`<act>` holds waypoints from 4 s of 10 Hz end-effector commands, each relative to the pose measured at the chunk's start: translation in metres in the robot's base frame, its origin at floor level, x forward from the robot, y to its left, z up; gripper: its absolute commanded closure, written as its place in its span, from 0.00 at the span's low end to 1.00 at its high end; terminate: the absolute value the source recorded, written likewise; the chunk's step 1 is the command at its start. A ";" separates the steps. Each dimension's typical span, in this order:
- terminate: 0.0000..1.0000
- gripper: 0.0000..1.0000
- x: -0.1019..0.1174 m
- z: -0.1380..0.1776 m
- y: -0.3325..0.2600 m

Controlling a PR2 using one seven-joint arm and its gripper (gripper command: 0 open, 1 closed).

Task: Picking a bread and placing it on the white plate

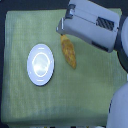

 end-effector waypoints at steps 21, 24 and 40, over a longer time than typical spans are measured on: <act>0.00 1.00 -0.010 -0.101 0.002; 0.00 1.00 -0.001 -0.093 0.000; 0.00 1.00 0.013 -0.008 -0.008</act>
